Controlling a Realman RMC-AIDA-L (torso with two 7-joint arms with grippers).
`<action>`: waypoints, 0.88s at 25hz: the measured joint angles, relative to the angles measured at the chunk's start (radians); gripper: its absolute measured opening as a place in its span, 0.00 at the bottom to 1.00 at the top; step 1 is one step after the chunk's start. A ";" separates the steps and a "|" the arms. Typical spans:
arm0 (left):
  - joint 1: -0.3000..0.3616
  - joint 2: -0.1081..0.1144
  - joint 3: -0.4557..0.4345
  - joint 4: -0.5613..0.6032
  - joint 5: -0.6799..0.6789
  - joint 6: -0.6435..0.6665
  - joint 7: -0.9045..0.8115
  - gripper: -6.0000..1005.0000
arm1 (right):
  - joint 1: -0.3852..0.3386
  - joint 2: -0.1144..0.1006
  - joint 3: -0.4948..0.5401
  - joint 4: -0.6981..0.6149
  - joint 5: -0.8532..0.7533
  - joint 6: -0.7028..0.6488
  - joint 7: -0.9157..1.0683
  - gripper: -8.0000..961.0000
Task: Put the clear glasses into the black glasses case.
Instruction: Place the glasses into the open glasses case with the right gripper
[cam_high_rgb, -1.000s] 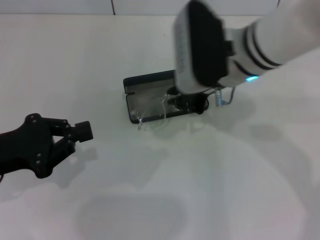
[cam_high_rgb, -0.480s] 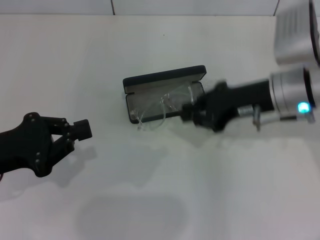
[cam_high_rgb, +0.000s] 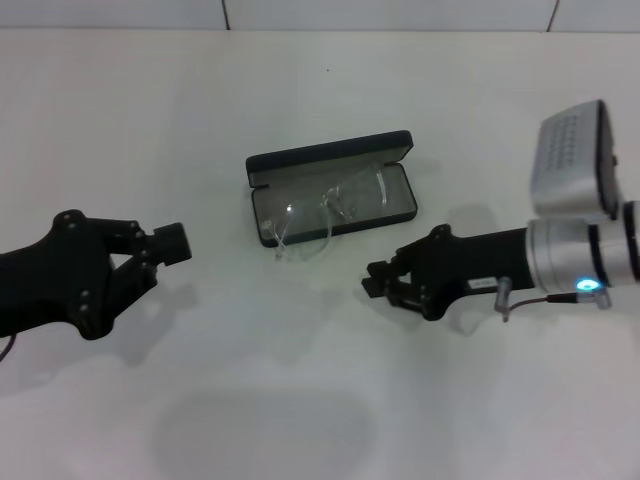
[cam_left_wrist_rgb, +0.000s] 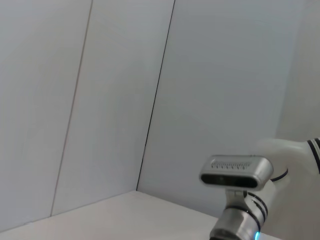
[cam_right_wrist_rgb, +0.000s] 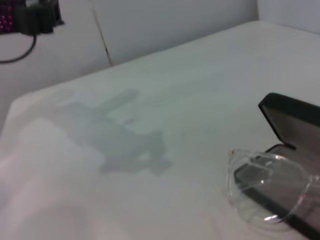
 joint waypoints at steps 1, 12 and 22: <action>-0.002 -0.002 0.000 0.000 0.000 0.000 0.001 0.05 | 0.004 0.000 -0.030 -0.001 0.013 0.017 0.001 0.16; -0.015 -0.009 0.000 0.000 -0.015 -0.001 0.034 0.05 | 0.045 0.000 -0.095 -0.007 0.099 0.121 0.009 0.16; -0.022 -0.001 -0.003 0.003 -0.017 0.000 0.040 0.05 | 0.120 -0.041 0.098 -0.439 -0.523 -0.103 0.292 0.16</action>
